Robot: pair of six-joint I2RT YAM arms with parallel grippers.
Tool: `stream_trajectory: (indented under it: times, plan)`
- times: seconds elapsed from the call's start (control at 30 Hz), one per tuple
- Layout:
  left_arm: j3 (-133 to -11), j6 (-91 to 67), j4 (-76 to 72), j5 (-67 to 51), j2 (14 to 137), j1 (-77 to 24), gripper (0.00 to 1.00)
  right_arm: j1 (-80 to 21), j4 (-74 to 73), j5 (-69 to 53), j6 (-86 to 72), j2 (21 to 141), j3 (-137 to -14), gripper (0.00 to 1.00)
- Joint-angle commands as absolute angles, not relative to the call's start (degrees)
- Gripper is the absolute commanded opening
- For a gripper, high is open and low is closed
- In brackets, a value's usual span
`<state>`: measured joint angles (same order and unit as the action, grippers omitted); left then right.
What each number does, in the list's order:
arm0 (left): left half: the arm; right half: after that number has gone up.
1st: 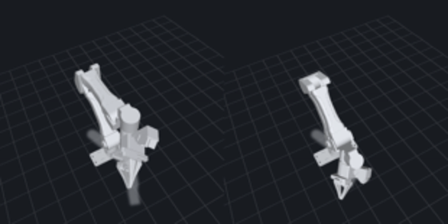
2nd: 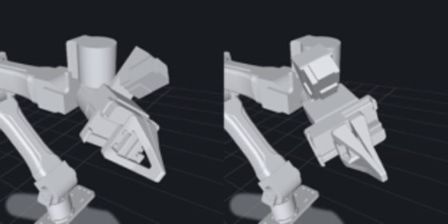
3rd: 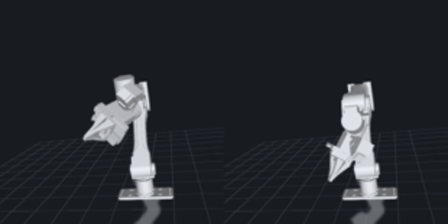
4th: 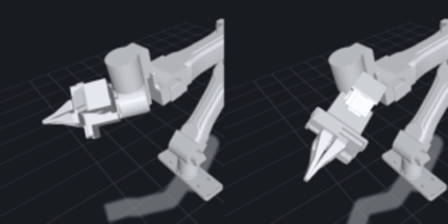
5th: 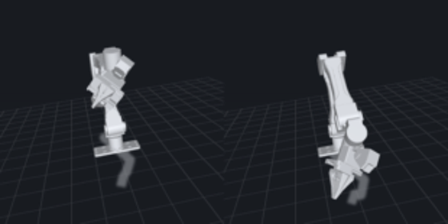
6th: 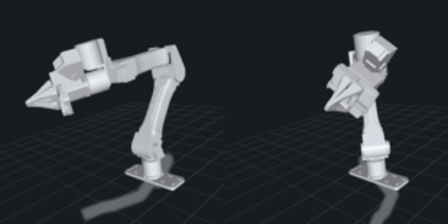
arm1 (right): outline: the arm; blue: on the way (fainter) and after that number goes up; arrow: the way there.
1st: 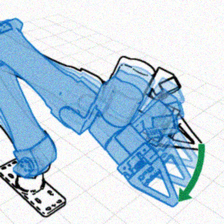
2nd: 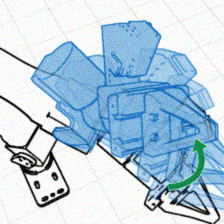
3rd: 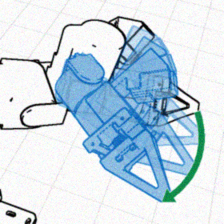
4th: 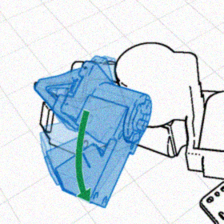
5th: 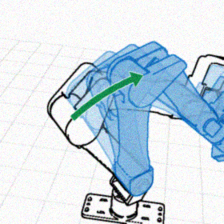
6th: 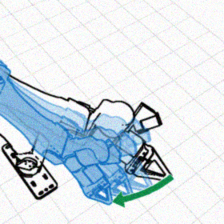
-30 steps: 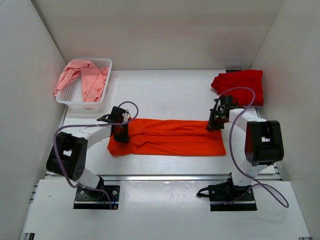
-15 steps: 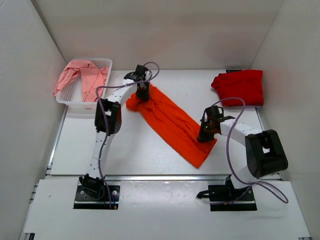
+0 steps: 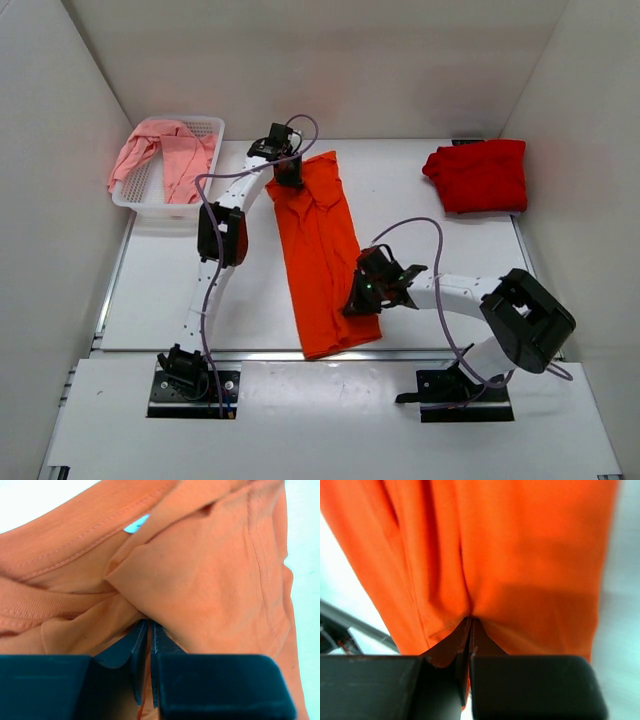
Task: Fold and stack the t-shirts
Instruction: Rotate the tshirt 90 degrees
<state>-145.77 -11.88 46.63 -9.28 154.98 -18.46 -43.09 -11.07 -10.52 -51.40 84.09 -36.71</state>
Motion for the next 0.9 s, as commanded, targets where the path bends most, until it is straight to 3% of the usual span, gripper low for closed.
stream_trajectory:
  times: [0.0, 0.23, 0.43, 0.5, 0.67, 0.87]
  plan:
    - [-148.5, -12.7, 44.3, -12.4, 156.3, -19.1, 0.19, -47.9, -8.0, -8.1, -55.2, 88.8, -35.8, 0.00]
    - [-149.1, -12.3, 40.0, -13.6, 155.8, -18.5, 0.21, -53.2, -13.6, -4.8, -44.2, 96.9, -42.2, 0.00]
    - [-148.5, -14.3, 38.8, -17.9, 145.4, -17.6, 0.24, -52.8, -14.1, -3.8, -32.6, 92.3, -44.4, 0.00]
    - [-145.0, -15.9, 37.5, -21.8, 137.2, -16.9, 0.25, -52.2, -9.7, -9.0, -29.1, 91.2, -43.1, 0.00]
    - [-121.9, -20.8, 27.5, -26.2, 116.5, -13.4, 0.29, -54.4, -6.4, -17.1, -20.5, 95.4, -45.3, 0.00]
    - [-108.4, -17.4, 36.1, -25.1, 102.6, -13.1, 0.31, -60.1, -6.3, -15.2, -18.1, 95.5, -47.6, 0.00]
